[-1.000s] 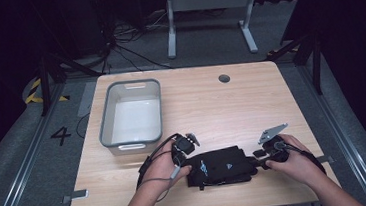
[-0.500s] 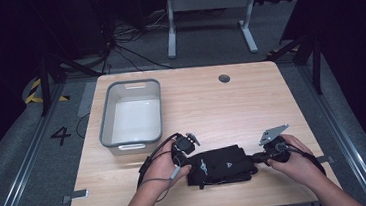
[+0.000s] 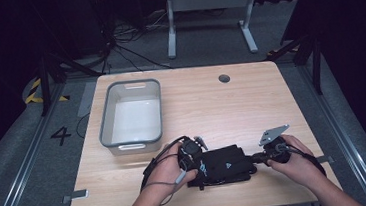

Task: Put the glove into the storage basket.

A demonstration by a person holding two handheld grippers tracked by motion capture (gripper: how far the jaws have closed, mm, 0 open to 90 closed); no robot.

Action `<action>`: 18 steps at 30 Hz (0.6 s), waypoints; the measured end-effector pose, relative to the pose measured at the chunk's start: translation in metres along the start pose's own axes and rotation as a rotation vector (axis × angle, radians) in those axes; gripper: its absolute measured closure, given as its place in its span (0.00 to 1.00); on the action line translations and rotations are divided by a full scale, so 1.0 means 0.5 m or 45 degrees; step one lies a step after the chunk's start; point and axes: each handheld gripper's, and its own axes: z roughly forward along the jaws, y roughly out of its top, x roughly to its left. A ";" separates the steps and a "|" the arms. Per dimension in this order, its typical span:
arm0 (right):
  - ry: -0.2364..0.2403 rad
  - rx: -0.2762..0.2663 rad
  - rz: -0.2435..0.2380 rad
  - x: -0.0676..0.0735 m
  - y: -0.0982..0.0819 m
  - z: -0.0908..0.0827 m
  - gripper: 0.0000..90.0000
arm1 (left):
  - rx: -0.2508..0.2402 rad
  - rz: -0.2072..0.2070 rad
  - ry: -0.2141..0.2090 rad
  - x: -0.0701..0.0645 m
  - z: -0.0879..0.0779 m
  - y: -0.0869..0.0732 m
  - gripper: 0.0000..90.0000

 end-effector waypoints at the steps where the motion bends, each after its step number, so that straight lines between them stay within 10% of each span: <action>1: 0.000 0.000 0.000 0.000 0.000 0.000 0.95 | 0.010 -0.003 -0.005 0.002 0.001 0.000 0.67; 11: -0.015 -0.021 -0.006 -0.001 0.000 -0.002 0.95 | 0.055 -0.026 -0.059 0.008 0.016 -0.001 0.97; 18: -0.029 -0.053 -0.011 0.002 0.002 -0.016 0.95 | 0.010 -0.004 -0.030 -0.002 -0.008 -0.003 0.98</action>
